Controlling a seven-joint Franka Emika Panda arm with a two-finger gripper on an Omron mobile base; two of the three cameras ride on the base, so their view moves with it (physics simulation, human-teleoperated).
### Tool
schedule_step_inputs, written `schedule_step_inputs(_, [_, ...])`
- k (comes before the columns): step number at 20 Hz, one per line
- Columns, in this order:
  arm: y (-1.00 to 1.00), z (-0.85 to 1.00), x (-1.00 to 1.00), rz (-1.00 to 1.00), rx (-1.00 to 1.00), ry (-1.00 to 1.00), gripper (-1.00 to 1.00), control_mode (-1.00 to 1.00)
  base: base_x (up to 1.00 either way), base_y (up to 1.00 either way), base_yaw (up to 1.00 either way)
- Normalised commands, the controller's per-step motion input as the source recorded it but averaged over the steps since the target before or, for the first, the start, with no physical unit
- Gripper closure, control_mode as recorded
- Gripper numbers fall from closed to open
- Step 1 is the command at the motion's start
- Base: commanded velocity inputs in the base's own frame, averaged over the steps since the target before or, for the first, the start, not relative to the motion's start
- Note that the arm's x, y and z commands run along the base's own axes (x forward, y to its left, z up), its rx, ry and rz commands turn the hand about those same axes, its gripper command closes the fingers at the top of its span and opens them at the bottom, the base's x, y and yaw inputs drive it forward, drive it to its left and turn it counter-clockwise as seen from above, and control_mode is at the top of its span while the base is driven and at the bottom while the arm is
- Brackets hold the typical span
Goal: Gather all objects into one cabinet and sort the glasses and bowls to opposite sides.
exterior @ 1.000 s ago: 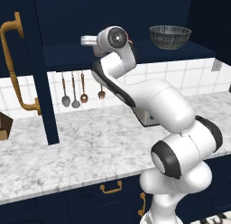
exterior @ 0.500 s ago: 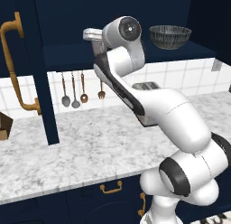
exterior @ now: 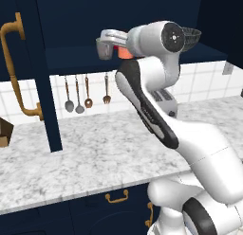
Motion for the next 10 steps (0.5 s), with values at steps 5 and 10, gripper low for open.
schedule_step_inputs(5, [-0.26, 0.18, -0.99, 0.06, 0.13, -0.01, -1.00, -1.00, 0.00, 0.00, 0.00])
schedule_step_inputs(10, [-0.27, 0.00, -1.00, 0.10, 0.09, -0.04, -1.00, -1.00, 0.00, 0.00, 0.00])
